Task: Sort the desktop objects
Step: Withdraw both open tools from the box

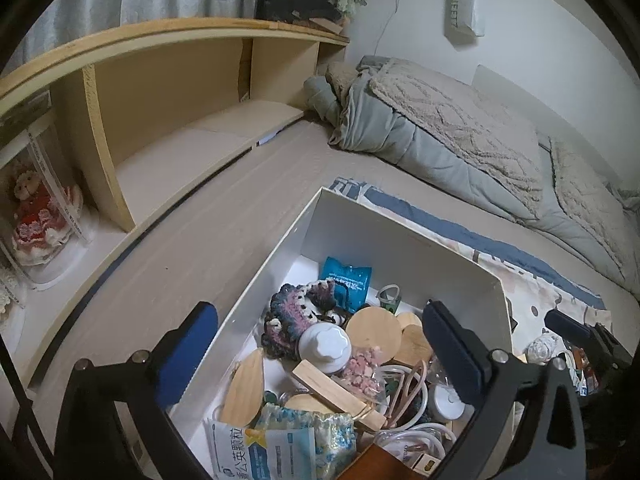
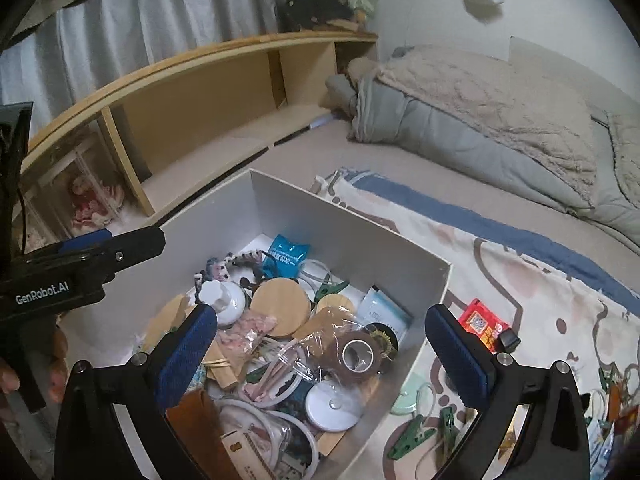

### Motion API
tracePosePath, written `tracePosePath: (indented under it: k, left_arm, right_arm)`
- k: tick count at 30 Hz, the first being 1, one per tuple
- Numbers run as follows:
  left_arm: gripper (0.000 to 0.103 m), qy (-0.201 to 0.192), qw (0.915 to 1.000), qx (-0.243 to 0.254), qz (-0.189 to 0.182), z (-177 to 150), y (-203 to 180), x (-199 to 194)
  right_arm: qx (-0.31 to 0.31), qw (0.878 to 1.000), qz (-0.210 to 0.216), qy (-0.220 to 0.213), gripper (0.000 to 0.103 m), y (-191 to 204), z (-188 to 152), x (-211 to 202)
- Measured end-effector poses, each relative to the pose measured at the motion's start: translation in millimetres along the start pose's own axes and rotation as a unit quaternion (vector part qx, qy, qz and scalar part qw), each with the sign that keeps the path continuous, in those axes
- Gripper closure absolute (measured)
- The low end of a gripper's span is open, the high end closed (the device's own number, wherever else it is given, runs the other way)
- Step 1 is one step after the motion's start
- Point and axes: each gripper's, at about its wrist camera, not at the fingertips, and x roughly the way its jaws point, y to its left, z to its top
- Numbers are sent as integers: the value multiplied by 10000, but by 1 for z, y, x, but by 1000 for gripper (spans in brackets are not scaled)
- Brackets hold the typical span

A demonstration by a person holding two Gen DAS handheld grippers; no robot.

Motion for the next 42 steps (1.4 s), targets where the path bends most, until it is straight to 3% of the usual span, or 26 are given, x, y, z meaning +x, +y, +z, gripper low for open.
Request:
tracePosePath:
  k: [28,39,42]
  left_arm:
    - [0,-850,9942,605,-270,-14,-37,-120]
    - [0,-1157,9896,718,-464,-36,-51,-170]
    - [0,-1250,9886,755,-366,-43,-53,-181]
  right_arm:
    - [10,9949,-577,-832,0,-2,-13,-131]
    - [-61,9909,-732,-1124,0,3,-35,-182]
    - [-8,9898,-745,-1210,0,1,-41,-195]
